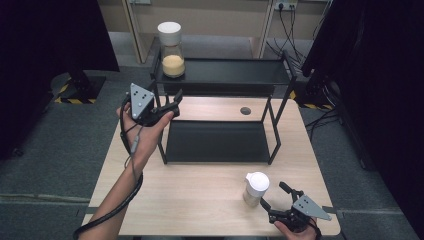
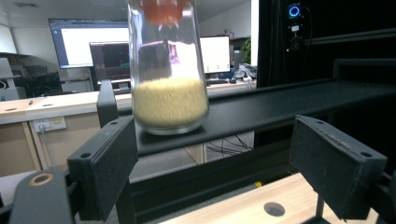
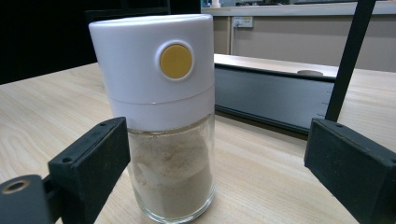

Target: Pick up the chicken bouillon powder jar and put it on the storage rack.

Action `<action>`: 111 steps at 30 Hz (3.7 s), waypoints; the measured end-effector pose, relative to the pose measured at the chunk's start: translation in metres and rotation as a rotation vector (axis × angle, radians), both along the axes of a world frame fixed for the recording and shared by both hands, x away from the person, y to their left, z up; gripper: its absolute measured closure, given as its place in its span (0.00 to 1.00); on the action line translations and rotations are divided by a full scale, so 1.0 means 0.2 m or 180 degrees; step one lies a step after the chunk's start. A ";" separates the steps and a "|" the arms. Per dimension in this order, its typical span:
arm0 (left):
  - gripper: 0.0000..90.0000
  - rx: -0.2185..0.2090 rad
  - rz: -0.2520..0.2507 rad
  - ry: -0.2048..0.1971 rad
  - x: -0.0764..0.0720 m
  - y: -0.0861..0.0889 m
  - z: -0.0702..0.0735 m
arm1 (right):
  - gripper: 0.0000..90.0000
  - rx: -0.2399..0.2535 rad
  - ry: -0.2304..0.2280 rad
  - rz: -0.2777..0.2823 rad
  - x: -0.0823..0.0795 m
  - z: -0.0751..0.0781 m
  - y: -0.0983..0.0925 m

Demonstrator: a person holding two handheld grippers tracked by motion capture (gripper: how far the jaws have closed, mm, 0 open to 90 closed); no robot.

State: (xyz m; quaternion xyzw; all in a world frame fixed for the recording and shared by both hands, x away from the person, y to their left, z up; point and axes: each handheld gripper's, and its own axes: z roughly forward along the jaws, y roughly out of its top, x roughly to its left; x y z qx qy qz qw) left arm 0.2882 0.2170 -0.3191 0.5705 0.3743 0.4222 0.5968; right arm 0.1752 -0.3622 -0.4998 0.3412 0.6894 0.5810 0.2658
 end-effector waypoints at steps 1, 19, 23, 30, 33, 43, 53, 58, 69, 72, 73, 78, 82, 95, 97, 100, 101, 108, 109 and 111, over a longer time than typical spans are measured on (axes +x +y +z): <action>0.16 -0.0005 0.0002 0.0009 -0.01 0.00 -0.01 | 0.08 -0.0001 -0.0001 0.0000 0.00 0.00 0.00; 0.16 0.0029 -0.0013 0.0149 -0.08 0.00 -0.20 | 0.08 0.0004 -0.0004 -0.0007 0.00 0.00 0.00; 0.16 0.0047 -0.0019 0.0196 -0.10 0.01 -0.24 | 0.08 -0.0003 -0.0006 -0.0006 0.00 0.00 0.00; 0.16 0.0024 -0.0037 0.0249 -0.14 0.02 -0.32 | 0.08 -0.0005 -0.0007 -0.0007 0.00 0.00 0.00; 0.16 0.0012 -0.0043 0.0265 -0.16 0.03 -0.37 | 0.08 -0.0008 -0.0003 -0.0008 0.00 0.00 0.00; 0.16 0.0011 -0.0052 0.0375 -0.19 0.04 -0.48 | 0.08 -0.0011 -0.0007 -0.0007 0.00 0.00 0.00; 0.16 0.0020 -0.0056 0.0469 -0.22 0.06 -0.57 | 0.08 -0.0008 -0.0007 -0.0008 0.00 0.00 0.00; 0.16 0.0016 -0.0061 0.0500 -0.23 0.07 -0.61 | 0.08 -0.0010 -0.0009 -0.0008 0.00 0.00 0.00; 0.15 -0.0028 -0.0093 0.0545 -0.27 0.08 -0.69 | 0.08 -0.0011 -0.0008 -0.0008 0.00 0.00 0.00; 0.15 -0.0055 -0.0103 0.0571 -0.28 0.09 -0.71 | 0.08 -0.0011 -0.0010 -0.0008 -0.01 0.00 0.00; 0.15 -0.0067 -0.0104 0.0581 -0.28 0.09 -0.72 | 0.08 -0.0012 -0.0012 -0.0007 0.00 0.00 0.00; 0.15 -0.0084 -0.0134 0.0655 -0.30 0.09 -0.77 | 0.08 -0.0018 -0.0013 -0.0006 0.00 0.00 0.00; 0.15 -0.0100 -0.0151 0.0708 -0.31 0.09 -0.81 | 0.08 -0.0016 -0.0009 -0.0008 0.00 0.00 0.01; 0.15 -0.0119 -0.0189 0.0891 -0.36 0.08 -0.96 | 0.07 -0.0016 -0.0018 -0.0012 -0.01 0.00 0.01; 0.15 -0.0121 -0.0195 0.0885 -0.36 0.08 -0.96 | 0.07 -0.0020 -0.0016 -0.0009 -0.01 0.00 0.01; 0.15 -0.0127 -0.0197 0.0880 -0.36 0.08 -0.96 | 0.07 -0.0018 -0.0021 -0.0009 -0.01 0.00 0.01; 0.15 -0.0102 -0.0213 0.0887 -0.36 0.08 -0.96 | 0.07 -0.0016 -0.0019 -0.0009 -0.01 0.00 0.01; 0.14 -0.0147 -0.0219 0.0881 -0.37 0.09 -0.97 | 0.07 -0.0009 -0.0011 -0.0008 -0.01 0.00 0.00; 0.14 -0.0147 -0.0219 0.0881 -0.37 0.09 -0.97 | 0.07 -0.0009 -0.0011 -0.0008 -0.01 0.00 0.00; 0.14 -0.0159 -0.0225 0.0893 -0.36 0.09 -0.97 | 0.07 -0.0019 -0.0012 -0.0005 0.00 0.00 0.01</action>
